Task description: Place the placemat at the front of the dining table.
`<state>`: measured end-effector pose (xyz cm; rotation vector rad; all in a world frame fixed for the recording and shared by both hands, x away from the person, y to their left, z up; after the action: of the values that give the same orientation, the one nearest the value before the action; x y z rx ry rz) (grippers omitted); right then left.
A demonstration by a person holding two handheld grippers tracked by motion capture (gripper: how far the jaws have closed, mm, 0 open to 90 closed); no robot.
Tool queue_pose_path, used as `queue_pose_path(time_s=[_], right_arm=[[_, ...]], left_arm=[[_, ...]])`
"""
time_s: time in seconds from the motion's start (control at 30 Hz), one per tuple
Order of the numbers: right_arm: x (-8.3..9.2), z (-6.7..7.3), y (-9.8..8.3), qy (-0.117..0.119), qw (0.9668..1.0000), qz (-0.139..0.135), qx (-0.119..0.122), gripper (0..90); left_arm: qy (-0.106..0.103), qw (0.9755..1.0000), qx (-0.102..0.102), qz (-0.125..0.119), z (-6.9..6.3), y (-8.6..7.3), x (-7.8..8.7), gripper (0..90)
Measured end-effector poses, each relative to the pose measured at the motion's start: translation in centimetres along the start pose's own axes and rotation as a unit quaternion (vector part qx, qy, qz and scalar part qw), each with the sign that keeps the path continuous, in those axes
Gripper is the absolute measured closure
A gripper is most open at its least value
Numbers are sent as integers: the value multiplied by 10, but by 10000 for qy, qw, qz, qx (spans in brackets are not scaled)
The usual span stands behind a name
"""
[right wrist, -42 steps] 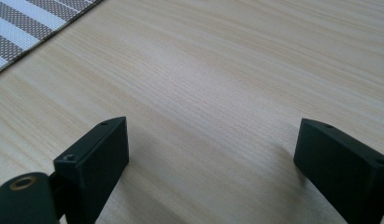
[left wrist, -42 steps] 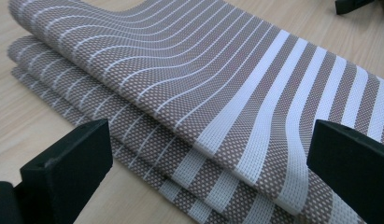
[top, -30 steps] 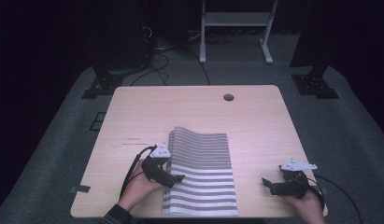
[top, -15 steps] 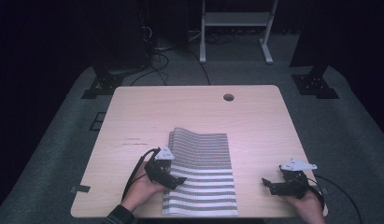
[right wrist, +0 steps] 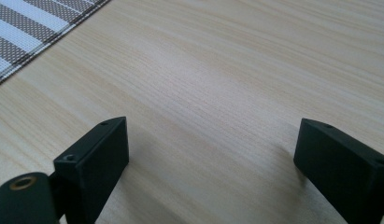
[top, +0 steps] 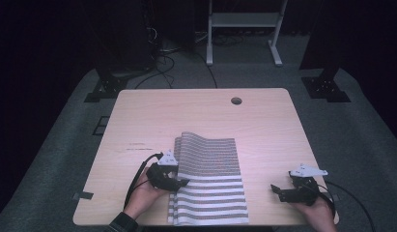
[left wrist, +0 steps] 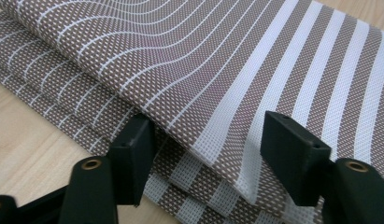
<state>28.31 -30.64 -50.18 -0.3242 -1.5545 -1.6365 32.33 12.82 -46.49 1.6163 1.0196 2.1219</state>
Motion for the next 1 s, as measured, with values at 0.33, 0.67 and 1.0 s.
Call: queue_pose_path(time_s=[0.33,0.67,1.0], right_arm=[[0,0,0,0,10000,1,0,90],[0,0,0,0,10000,0,-2,90],[0,0,0,-2,10000,3,2,90]], left_arm=[[-123,9997,103,-164,0,4,6,701],[-116,9997,40,-195,-1,13,12,870],[-68,9991,87,-408,5,25,18,877]])
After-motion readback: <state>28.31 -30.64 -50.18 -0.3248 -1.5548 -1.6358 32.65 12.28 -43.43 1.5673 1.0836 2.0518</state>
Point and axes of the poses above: each handheld gripper's, and its own axes: x roughly backward along the jaws, y roughly out of its top, z roughly to its left, the point moved 2 cm from there along -x, roughly forward along the jaws, and after that the axes turned 15 degrees about -x, right-handed, at the moved point
